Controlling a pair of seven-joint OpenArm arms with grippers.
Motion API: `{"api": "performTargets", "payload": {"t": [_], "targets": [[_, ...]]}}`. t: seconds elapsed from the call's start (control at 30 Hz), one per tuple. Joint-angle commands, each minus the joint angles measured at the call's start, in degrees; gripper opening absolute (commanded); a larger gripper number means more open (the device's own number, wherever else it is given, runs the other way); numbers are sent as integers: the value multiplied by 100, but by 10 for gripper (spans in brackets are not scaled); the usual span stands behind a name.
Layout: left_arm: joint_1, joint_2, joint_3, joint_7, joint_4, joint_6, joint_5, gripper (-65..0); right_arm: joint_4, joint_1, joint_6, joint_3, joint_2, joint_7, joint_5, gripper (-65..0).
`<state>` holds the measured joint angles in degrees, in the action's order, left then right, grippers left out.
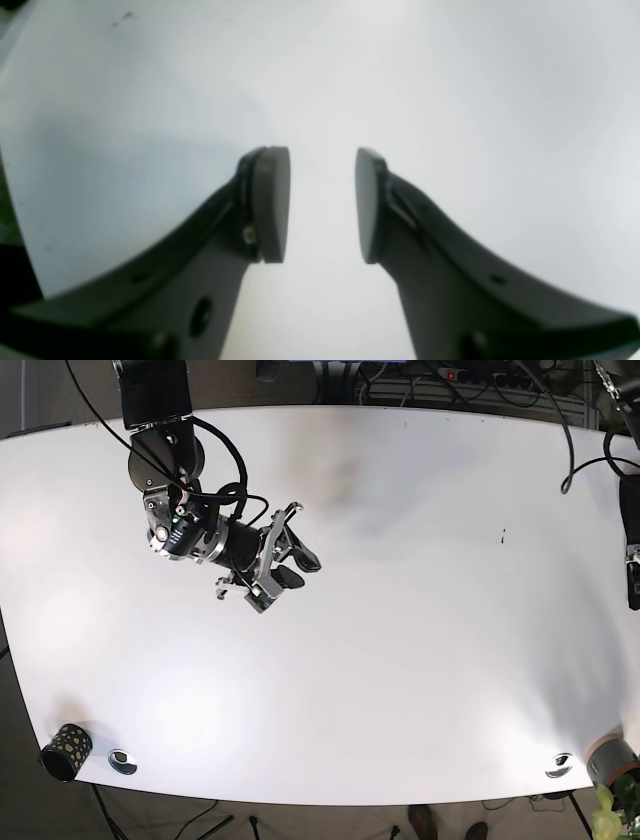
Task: Fold the T-shirt properly
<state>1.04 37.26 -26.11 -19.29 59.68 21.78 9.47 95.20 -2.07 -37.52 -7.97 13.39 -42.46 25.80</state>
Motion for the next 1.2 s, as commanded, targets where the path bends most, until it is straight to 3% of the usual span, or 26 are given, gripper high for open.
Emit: {"api": "performTargets", "payload": {"t": [0.0,0.07,0.17,0.3,0.4,0.5,0.57,0.63,0.77,0.83,1.03,1.17], "targets": [[-91,-90,-40,131,691,-55,15,-151,384,-123,-6,335,125,180,149,-449],[-240,-266,-40,131,1157,-134,6,-151,454,-132,64,529,160,180,149,-449],[-477,-591,-13,149,1834,-547,-2,-151,489,-167,354,810,178,197,53,-449],[-557,-1049,233,149,2502,-846,-2,-151,471,-334,468,933,134,426,-765,-449],[-574,-1347,549,157,2959,-1031,-266,-151,384,-308,495,942,107,1112,-1556,-449],[-583,-1769,927,175,3250,-1180,-846,-151,155,-97,512,994,107,2087,-2171,-449],[-583,-2007,1042,281,3337,-1198,-1101,-151,41,9,626,1135,72,2650,-2400,-449],[-601,-2306,1103,615,3364,-1198,-1365,-151,-232,97,873,1329,-112,3345,-2611,-449],[-855,-2772,1297,1265,3399,-1198,-1594,-151,-698,202,1110,1742,-200,4241,-2752,-449],[-996,-2983,1437,1503,3425,-1207,-1646,-151,-821,264,1189,1926,-200,4417,-2752,-449],[-1427,-3238,2035,1995,3329,-1629,-1655,-185,-856,791,1224,2296,-235,5015,-2752,-449],[-1893,-3264,2510,2320,3337,-1971,-1655,-186,-838,1196,1224,2463,-244,5050,-2743,-449]]}}
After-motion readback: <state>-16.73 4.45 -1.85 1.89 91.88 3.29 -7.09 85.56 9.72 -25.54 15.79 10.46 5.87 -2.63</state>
